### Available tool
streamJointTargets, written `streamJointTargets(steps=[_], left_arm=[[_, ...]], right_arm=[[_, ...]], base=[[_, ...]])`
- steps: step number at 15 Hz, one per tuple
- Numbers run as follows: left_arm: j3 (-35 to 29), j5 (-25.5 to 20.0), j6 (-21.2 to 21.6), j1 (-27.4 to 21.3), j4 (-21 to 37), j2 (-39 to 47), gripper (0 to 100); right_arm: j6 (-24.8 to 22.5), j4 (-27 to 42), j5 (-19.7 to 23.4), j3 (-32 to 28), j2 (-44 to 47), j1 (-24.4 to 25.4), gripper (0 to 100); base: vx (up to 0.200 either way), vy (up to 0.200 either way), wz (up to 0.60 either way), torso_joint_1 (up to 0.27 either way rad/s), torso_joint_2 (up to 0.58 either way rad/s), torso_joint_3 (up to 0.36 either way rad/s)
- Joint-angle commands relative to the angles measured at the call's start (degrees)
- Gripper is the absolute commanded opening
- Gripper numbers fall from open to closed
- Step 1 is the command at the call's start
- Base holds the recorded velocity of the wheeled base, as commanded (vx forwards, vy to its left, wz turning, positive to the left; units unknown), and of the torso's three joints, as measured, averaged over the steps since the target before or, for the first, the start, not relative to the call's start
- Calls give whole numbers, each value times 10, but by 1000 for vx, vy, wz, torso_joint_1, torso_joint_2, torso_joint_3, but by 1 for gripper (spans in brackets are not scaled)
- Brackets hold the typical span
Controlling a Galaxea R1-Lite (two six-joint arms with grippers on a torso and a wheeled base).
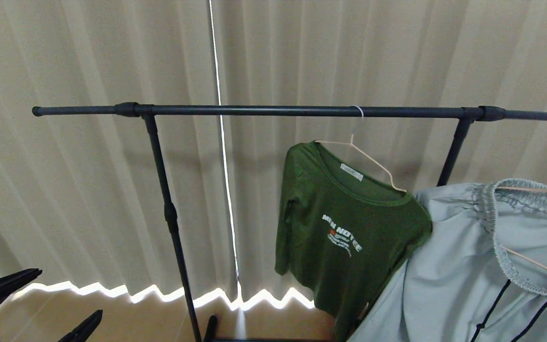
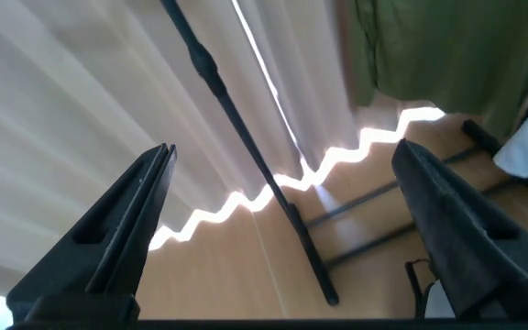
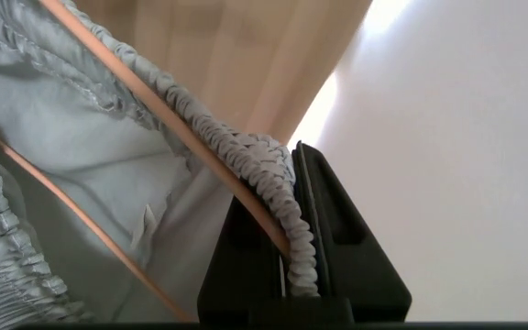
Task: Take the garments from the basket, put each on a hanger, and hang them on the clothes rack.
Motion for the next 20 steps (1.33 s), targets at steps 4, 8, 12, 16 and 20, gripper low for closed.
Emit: streamJointTargets(steps=[4,8,12,16,20], left_arm=[[1,0,0,-1,0,0,100],[4,0,6,-1,0,-4,100],[14,1,8,-1,1,-28,100],[31,6,4,6,2,-57,100],[10,1,2,12,2,-47,100]], right_arm=[[0,0,0,1,0,0,0],[0,0,0,2,-1,0,0],[-1,0,0,5,-2,0,0],[-2,11,-1,17,-39,0,0],[-10,13,3,40,-31,32,0]], base=[[200,0,0,2,5,2],[200,0,0,7,7,2],[0,0,0,0,0,0],[0,0,0,0,0,0],[0,0,0,0,0,0]])
